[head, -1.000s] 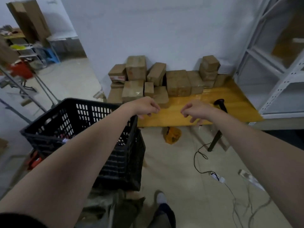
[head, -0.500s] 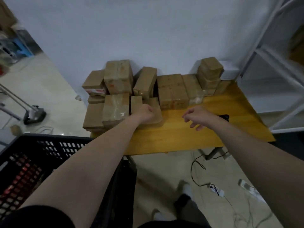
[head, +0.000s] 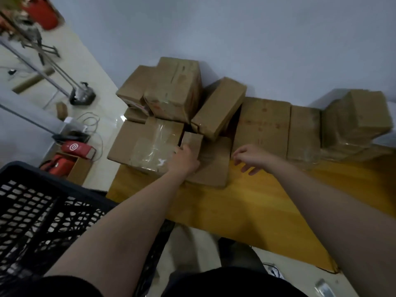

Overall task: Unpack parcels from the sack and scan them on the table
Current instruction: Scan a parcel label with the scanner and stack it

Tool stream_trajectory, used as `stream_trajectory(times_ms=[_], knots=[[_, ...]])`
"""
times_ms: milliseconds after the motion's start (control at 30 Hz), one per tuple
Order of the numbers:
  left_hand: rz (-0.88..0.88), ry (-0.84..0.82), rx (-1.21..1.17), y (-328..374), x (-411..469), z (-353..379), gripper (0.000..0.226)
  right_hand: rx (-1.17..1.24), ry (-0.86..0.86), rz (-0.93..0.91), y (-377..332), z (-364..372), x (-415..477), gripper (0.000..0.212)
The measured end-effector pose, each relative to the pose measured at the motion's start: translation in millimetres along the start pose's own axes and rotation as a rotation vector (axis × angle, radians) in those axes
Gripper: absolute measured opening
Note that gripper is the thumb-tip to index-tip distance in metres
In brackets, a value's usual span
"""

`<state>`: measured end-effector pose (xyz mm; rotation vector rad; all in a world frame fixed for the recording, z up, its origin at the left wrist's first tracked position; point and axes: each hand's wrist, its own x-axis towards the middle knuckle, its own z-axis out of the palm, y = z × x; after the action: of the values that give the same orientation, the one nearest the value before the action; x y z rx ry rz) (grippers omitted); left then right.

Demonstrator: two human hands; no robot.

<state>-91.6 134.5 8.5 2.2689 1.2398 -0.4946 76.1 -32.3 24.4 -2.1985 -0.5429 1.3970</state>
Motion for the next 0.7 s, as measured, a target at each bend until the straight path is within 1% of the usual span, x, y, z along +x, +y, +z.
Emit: stream_trajectory(times_ms=[67, 133, 300, 433, 500, 600, 633, 700], knots=[[-0.034, 0.074, 0.066, 5, 5, 7, 0.084, -0.024, -0.049, 0.007, -3, -7, 19, 0.015], [-0.065, 0.112, 0.099, 10, 9, 13, 0.086, -0.04, -0.086, 0.01, -3, -12, 33, 0.015], [-0.148, 0.075, 0.072, 18, 22, 17, 0.093, -0.033, -0.123, 0.044, 2, -19, 54, 0.017], [-0.175, 0.023, 0.051, 13, 27, 20, 0.112, -0.01, -0.121, 0.076, 8, -17, 53, 0.016], [-0.177, -0.055, -0.019, 6, 29, 18, 0.122, 0.011, -0.096, 0.09, 8, -14, 46, 0.018], [-0.21, -0.254, -0.283, 0, 28, 4, 0.124, 0.037, -0.043, 0.093, 5, -7, 29, 0.027], [-0.19, -0.313, -0.353, -1, 25, -3, 0.12, 0.043, -0.025, 0.092, 4, -4, 22, 0.03], [-0.108, -0.414, -0.532, -4, 15, -16, 0.101, 0.053, -0.004, 0.089, 1, 3, 6, 0.035]])
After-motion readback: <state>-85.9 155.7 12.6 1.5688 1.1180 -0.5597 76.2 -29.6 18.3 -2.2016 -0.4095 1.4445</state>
